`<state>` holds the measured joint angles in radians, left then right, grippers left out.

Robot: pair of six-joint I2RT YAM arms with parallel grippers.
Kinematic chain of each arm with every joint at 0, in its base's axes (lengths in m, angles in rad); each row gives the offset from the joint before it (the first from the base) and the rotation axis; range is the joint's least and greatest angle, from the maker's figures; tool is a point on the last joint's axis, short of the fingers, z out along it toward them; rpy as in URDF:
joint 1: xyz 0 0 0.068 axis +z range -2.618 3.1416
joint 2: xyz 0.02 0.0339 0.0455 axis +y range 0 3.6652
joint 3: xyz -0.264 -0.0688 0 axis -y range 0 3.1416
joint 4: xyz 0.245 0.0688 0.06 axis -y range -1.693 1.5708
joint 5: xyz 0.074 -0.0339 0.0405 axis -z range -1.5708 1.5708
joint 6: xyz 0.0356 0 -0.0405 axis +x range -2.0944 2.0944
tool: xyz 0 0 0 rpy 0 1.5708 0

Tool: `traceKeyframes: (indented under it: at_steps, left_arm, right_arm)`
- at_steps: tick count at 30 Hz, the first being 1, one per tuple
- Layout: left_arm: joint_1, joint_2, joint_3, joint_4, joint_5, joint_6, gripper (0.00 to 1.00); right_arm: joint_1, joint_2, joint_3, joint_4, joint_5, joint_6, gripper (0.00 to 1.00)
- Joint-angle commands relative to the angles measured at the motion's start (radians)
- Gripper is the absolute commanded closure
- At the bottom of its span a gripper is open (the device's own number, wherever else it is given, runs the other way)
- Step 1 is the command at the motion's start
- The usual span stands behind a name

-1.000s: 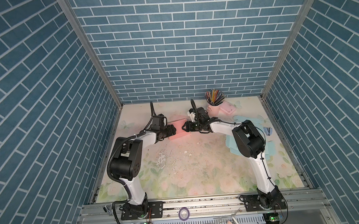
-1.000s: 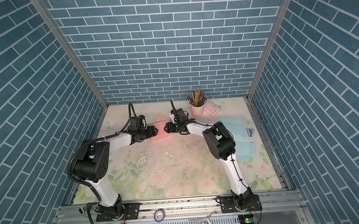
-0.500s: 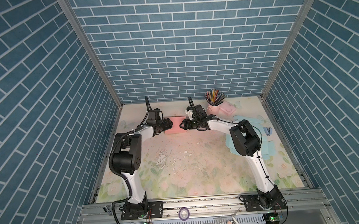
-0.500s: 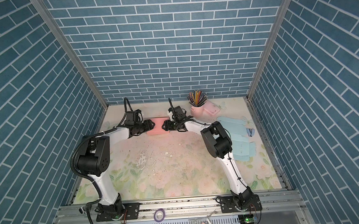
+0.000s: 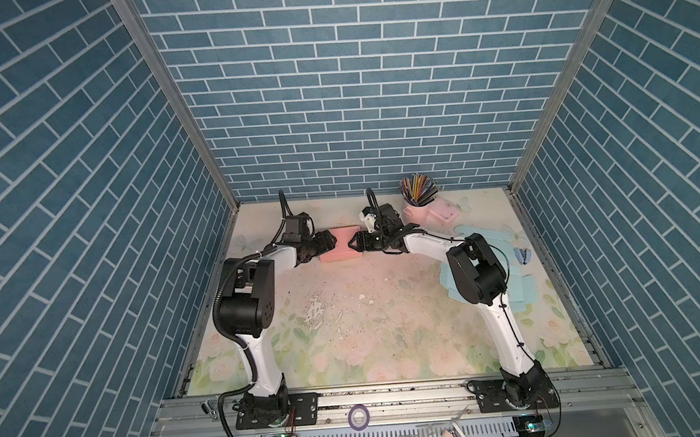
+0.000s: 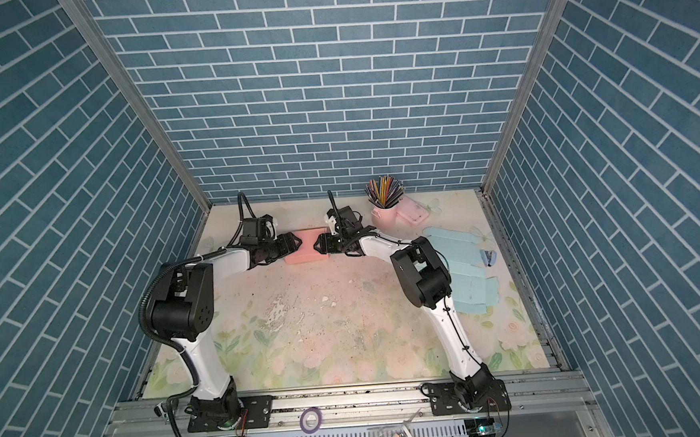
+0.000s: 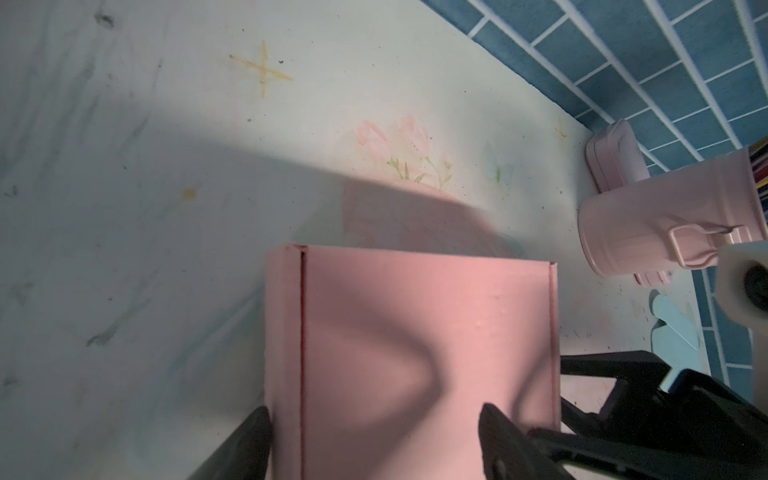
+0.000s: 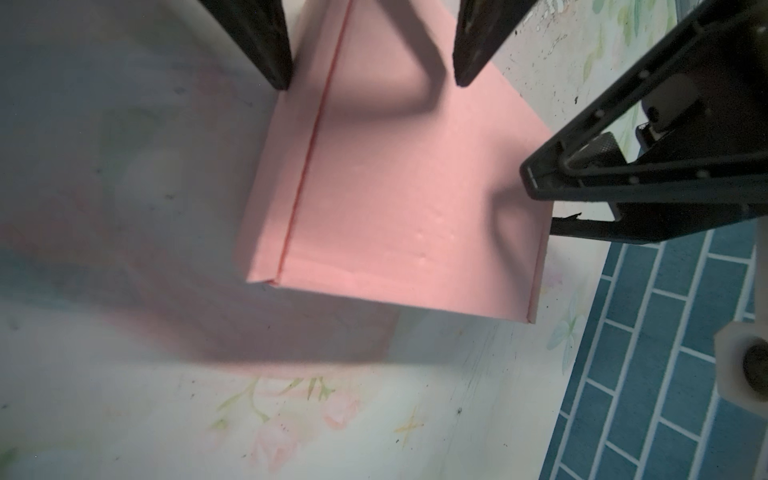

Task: Fold the paper box
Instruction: 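Hold the pink box with both grippers near the pink pencil cup, then open both grippers and draw them back from the pink box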

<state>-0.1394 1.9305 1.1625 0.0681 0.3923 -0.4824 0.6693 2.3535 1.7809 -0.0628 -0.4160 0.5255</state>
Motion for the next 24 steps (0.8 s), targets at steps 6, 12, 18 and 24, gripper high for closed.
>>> traceKeyframes:
  at_steps: [6,12,18,24]
  left_arm:
    - [0.014,-0.020,-0.022,0.030,0.074,-0.002,0.07]
    - [0.026,-0.040,-0.060,0.050,0.058,-0.003,0.01]
    - [0.044,-0.058,-0.101,0.075,0.067,0.017,0.01]
    - [0.047,-0.160,-0.192,0.092,0.064,0.045,0.01]
  right_arm:
    - [0.027,-0.052,-0.034,0.053,-0.031,0.007,0.27]
    - [0.014,-0.090,-0.081,0.072,-0.007,0.017,0.24]
    - [0.012,-0.152,-0.136,0.083,-0.007,0.012,0.24]
    - [0.005,-0.321,-0.314,0.172,-0.003,0.005,0.23]
